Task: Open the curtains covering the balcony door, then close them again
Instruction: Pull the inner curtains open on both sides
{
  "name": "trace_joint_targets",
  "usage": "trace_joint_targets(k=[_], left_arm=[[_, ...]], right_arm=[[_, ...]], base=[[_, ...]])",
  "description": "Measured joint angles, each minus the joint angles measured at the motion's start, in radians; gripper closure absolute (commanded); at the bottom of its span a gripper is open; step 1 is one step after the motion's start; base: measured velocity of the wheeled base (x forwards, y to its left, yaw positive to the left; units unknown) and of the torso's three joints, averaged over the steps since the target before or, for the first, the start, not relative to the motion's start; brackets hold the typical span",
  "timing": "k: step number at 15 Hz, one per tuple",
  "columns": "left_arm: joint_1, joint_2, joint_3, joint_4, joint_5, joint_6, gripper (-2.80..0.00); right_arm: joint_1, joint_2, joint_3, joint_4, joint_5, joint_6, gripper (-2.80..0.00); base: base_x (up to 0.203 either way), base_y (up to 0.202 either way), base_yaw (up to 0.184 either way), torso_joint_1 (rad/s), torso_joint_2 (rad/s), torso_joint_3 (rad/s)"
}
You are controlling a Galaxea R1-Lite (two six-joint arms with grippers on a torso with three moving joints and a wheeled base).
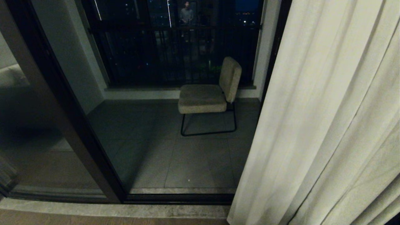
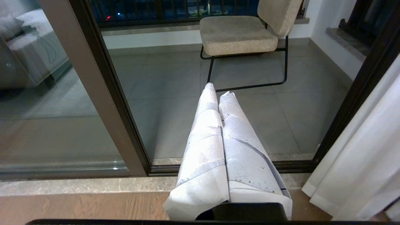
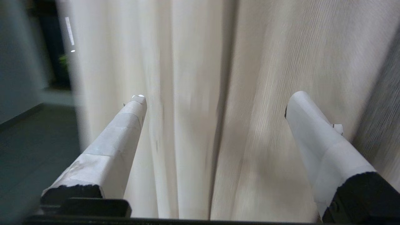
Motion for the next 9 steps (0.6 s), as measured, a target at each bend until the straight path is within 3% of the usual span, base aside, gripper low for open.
trace_joint_targets(k=[3,4,9], left_arm=[[0.000,0.000,0.000,0.000,0.000,0.000,0.00],[0.000,0.000,0.000,0.000,0.000,0.000,0.00],[0.000,0.000,0.000,0.001,0.000,0.000,0.00]], right_arm=[[0.068,-0.128,0.058,0.055,0.018,-0.004,-2.80],[0.088,-0.159,0.070,0.062,0.019,-0.006,0.00],[0.162,-0.237,0.079,0.071,0.020,-0.007,0.00]], base=[[0.000,0.000,0.000,0.000,0.00,0.000],[0.000,0.000,0.000,0.000,0.00,0.000],[0.000,0.000,0.000,0.000,0.00,0.000]])
